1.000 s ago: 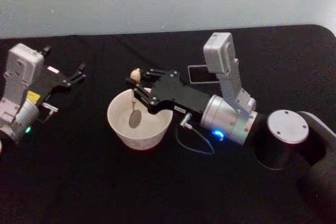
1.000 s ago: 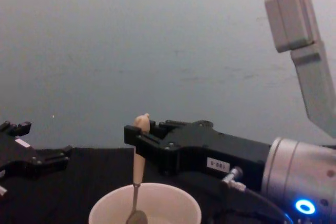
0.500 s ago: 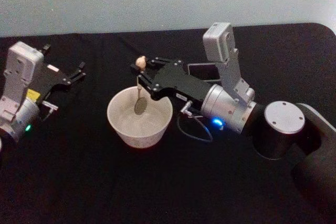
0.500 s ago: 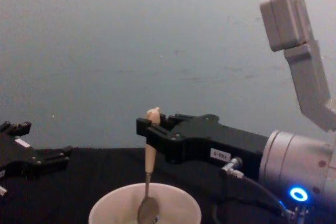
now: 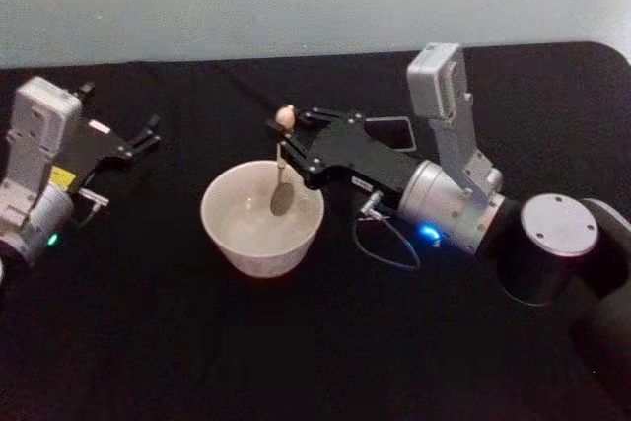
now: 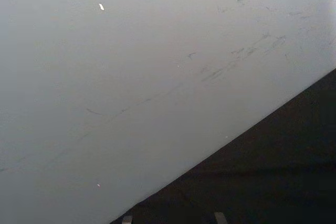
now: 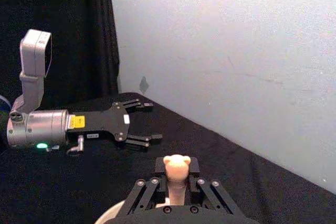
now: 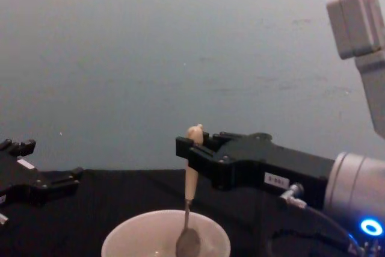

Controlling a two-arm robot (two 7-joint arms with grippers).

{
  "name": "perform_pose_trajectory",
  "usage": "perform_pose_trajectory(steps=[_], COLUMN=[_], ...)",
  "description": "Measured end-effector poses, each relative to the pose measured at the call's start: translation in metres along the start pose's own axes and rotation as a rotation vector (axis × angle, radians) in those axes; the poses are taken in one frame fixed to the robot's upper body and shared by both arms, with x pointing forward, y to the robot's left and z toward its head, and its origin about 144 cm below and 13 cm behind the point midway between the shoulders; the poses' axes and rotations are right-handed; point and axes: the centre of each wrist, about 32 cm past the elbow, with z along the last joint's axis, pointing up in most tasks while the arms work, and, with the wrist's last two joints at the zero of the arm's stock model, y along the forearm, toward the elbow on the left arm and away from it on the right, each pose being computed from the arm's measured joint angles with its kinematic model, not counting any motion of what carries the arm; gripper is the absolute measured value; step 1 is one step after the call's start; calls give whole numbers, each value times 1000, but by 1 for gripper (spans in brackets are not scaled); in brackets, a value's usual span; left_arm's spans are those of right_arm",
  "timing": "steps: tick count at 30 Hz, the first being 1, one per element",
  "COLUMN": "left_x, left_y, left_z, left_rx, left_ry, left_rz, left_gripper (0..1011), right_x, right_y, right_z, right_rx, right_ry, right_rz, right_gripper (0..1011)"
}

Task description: Pick up the stirring spoon with one hand, stir inside the cup, then place it back in its original position.

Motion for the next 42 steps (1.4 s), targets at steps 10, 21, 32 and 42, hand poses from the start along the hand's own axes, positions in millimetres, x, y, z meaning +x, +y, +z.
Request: perform_pose_trajectory(steps=[10,21,32,42], left_x=[0,0,0,0], left_y=[0,0,0,0], left_z=[0,0,0,0], left_rx=[0,0,0,0], left_ry=[0,0,0,0], left_rz=[0,0,0,0], left_gripper=[1001,1001,1001,1001], right_x=[-2,-13,-22,-22], right_y=[-16,-30,-22,-2], right_z=[2,5,4,2], right_rx=[-3,-1,1,5], right_ry=[12,27,37,29], right_rz=[11,74,110,99], right_gripper=[228,229,228,228])
